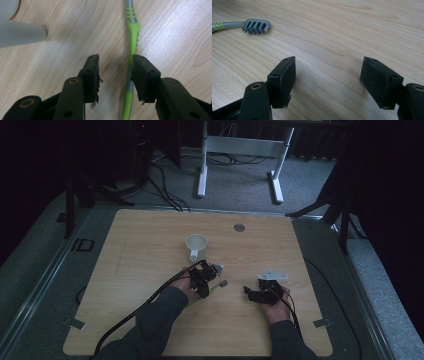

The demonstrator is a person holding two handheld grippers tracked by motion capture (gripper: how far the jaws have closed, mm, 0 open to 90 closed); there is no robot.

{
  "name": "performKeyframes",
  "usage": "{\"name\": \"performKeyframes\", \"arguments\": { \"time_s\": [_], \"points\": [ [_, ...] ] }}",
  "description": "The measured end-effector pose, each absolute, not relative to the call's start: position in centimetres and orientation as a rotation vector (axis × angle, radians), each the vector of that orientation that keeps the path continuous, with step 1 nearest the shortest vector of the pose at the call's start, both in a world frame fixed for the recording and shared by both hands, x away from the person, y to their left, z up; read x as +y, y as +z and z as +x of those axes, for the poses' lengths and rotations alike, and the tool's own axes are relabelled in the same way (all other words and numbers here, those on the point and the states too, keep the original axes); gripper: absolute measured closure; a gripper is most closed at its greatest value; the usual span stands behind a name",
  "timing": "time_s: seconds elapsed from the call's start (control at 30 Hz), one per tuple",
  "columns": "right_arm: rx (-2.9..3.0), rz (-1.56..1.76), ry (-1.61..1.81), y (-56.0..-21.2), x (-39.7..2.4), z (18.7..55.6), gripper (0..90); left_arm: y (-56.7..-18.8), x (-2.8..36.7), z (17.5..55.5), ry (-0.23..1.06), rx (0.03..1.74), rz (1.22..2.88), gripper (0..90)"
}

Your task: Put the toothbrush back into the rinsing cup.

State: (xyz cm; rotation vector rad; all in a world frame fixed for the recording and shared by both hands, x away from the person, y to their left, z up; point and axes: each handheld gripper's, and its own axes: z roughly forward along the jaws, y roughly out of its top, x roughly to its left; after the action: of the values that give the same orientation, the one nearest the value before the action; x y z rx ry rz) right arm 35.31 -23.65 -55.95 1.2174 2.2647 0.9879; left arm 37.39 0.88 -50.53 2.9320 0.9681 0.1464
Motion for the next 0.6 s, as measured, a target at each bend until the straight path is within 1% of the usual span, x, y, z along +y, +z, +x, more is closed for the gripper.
{"name": "performKeyframes", "arguments": {
  "time_s": [0.13,0.23,0.27,0.6],
  "points": [
    [2.265,1.217,0.988,-55.9,-23.7,35.3,28.2,-50.6,0.9,37.6,0.128,0.962,2.941,66.3],
    [2.265,1.216,0.988,-55.9,-23.7,35.3,28.3,-51.5,0.8,37.7,0.094,0.955,2.989,70.6],
    [2.265,1.216,0.988,-55.9,-23.7,35.3,28.2,-51.6,0.8,37.7,0.085,0.950,2.976,72.6],
    [2.267,1.216,0.988,-55.9,-23.6,35.3,28.0,-51.5,0.9,38.0,0.070,0.967,2.966,72.6]
  ]
}}
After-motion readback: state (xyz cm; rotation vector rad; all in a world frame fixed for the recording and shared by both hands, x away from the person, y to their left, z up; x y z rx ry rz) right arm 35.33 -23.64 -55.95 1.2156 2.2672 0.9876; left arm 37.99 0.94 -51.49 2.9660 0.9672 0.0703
